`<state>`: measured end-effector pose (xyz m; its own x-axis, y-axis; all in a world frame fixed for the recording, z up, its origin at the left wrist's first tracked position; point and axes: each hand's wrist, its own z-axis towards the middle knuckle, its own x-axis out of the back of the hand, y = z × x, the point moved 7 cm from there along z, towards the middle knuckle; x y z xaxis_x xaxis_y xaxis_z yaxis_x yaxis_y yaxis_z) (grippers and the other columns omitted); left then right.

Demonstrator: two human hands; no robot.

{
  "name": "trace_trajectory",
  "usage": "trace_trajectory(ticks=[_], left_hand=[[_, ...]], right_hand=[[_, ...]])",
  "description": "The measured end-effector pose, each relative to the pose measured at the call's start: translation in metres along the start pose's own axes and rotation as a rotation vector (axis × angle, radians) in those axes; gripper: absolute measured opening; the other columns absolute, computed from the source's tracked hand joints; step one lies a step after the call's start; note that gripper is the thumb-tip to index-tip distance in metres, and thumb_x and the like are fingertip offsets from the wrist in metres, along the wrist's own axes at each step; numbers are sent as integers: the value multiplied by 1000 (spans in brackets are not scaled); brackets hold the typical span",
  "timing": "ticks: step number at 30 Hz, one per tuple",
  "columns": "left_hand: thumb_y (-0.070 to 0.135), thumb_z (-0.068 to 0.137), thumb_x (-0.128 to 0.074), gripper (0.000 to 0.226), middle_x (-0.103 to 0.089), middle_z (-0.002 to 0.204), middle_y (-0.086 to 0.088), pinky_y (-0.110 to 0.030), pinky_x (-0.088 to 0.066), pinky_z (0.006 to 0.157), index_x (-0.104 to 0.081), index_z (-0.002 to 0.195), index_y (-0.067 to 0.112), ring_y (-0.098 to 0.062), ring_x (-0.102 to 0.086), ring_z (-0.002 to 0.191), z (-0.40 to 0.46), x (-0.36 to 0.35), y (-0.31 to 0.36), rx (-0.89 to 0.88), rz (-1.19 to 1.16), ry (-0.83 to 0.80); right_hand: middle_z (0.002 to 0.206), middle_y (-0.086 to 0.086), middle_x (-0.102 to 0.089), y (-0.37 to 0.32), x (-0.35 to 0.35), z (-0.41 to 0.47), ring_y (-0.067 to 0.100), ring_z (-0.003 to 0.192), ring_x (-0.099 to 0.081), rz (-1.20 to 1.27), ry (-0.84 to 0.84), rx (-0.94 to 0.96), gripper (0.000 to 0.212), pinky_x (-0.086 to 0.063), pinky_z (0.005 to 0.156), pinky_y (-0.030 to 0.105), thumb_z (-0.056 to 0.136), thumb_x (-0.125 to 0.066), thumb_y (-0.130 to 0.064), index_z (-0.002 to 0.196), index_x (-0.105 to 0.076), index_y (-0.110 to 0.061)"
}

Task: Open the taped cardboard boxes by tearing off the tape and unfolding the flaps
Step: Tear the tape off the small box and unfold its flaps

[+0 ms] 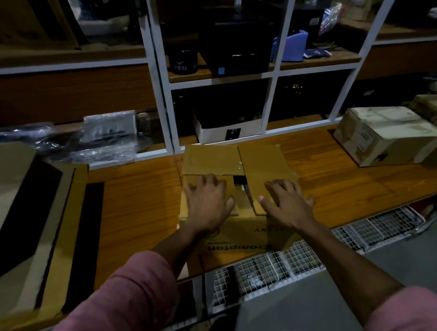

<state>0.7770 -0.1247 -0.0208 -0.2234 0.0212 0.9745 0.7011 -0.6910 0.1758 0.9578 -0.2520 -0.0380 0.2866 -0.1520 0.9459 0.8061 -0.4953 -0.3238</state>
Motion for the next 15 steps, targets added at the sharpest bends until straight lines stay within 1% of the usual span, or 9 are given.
trace_trajectory(ticks=[2,3,5,6,7,9,11,15], left_hand=[[70,88,-36,61,-33,145,-6,-70,-23,106,-46,134,31,-36,-25,139,0,-1,-24,148,-20,-4],[73,88,-34,64,-28,148,-5,-73,-25,104,-42,137,34,-38,-22,140,0,-3,-34,202,-61,-19],[73,89,-38,65,-26,151,-6,-69,-40,99,-39,141,34,-39,-24,136,0,-6,-42,254,-167,-67],[71,90,-40,65,-26,151,-6,-66,-45,96,-40,141,32,-40,-25,134,0,-6,-42,251,-187,-78],[69,91,-41,63,-27,150,-6,-65,-47,94,-43,140,30,-40,-27,131,0,-5,-42,245,-180,-78],[66,92,-42,60,-28,148,-5,-64,-47,92,-46,137,28,-40,-29,127,-3,-2,-45,263,-154,-64],[64,92,-44,59,-28,149,-4,-64,-45,92,-46,137,27,-40,-31,127,-8,0,-57,318,-160,-50],[60,91,-44,60,-25,153,-7,-66,-45,93,-43,139,24,-42,-32,128,-25,10,-94,417,-148,-14]], right_hand=[[156,-5,-31,-1,2,1,25,143,-26,35,-11,8,76,-29,106,64,85,-27,-80,149,-38,-40],[156,-5,-31,-1,2,1,25,143,-25,41,-8,14,77,-31,106,62,84,-27,-80,148,-38,-40],[157,-6,-29,-1,2,2,24,143,-23,34,7,23,76,-32,105,61,85,-26,-81,148,-37,-41],[157,-6,-29,-2,2,2,24,144,-22,29,10,25,76,-32,106,61,86,-26,-81,149,-36,-41],[158,-6,-28,-4,1,2,23,144,-21,29,8,28,75,-31,106,60,86,-26,-80,149,-36,-41],[159,-8,-28,-12,0,3,23,145,-19,39,1,46,77,-29,107,60,85,-27,-81,150,-37,-41],[160,-9,-28,-25,-2,3,22,146,-18,64,-3,67,81,-28,108,60,82,-27,-83,150,-39,-41],[161,-9,-27,-65,-15,8,22,147,-16,84,-29,125,78,-27,108,61,83,-32,-80,150,-40,-41]])
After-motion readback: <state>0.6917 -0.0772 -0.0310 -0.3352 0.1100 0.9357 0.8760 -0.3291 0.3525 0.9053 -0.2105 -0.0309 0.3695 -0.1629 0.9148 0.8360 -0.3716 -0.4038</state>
